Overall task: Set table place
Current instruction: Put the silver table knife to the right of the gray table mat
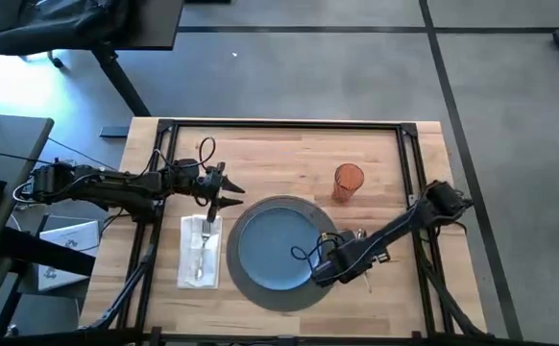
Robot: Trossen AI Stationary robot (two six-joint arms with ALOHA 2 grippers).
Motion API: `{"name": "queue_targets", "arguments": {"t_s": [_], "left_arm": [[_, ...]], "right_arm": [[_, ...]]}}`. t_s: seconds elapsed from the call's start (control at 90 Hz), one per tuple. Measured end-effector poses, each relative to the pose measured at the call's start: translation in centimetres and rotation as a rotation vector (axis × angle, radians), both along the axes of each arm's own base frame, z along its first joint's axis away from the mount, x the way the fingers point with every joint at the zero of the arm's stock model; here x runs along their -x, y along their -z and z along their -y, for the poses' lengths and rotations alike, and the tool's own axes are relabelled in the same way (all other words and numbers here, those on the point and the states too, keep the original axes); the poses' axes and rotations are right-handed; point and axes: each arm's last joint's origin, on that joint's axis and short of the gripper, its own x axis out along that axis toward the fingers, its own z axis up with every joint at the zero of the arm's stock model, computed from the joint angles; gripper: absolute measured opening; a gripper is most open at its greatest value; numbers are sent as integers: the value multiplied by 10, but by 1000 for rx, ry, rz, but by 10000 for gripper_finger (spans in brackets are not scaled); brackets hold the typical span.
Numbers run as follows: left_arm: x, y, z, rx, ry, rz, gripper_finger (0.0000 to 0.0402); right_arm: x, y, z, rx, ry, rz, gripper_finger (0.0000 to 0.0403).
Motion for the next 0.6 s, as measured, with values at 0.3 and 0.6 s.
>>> {"name": "queue_targets", "arguments": {"t_s": [0.3, 0.6], "left_arm": [[0, 0, 0, 0, -1, 1, 143], [0, 0, 0, 0, -1, 0, 143]], "right_arm": [[-13, 37, 9, 29, 17, -100, 0], [-22, 61, 17, 45, 31, -144, 6]]}}
